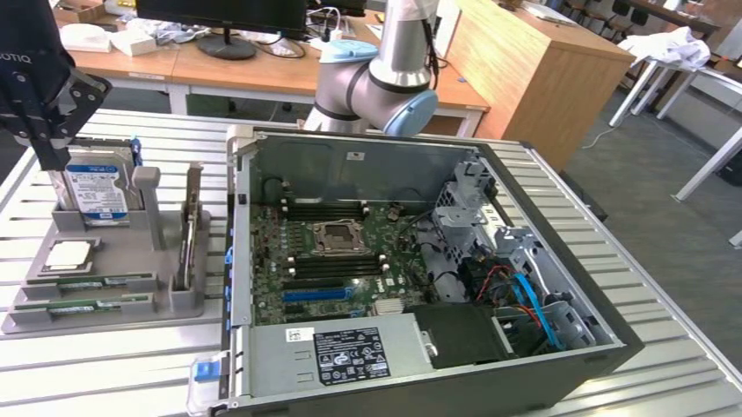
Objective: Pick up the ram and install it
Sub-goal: 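Pick up the ram and move it above insertion slot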
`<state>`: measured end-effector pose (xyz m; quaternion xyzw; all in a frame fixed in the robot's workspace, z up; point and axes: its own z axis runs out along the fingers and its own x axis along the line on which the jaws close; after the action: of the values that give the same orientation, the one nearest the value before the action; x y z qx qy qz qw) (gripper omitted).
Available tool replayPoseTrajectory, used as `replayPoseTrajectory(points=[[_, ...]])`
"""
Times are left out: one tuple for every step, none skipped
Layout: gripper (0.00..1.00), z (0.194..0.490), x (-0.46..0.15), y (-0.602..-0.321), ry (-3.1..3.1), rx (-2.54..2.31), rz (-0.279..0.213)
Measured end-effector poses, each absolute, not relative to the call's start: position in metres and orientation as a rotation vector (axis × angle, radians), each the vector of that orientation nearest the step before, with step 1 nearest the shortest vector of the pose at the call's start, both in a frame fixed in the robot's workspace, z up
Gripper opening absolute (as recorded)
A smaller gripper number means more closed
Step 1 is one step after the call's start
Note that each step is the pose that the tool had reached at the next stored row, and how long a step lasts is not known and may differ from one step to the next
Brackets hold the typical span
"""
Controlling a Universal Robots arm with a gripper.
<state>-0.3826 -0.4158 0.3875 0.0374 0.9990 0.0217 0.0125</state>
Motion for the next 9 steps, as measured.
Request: replayPoseTrajectory(points=[[0.1,0.3875,-0.3826,-0.4158,3.114,0.116,0.068],[0.1,0.3875,-0.3826,-0.4158,3.114,0.115,0.068],[0.1,0.3875,-0.3826,-0.4158,3.114,0.112,0.068],[0.1,0.3875,-0.3826,-0.4158,3.114,0.109,0.068],[0.1,0.3875,-0.3826,-0.4158,3.114,0.104,0.068],[0.1,0.3875,-0.3826,-0.4158,3.114,0.1,0.068],[0.1,0.3875,-0.3826,-0.4158,3.115,0.094,0.068],[0.1,0.3875,-0.3826,-0.4158,3.115,0.085,0.068],[0.1,0.3875,-0.3826,-0.4158,3.115,0.074,0.068]])
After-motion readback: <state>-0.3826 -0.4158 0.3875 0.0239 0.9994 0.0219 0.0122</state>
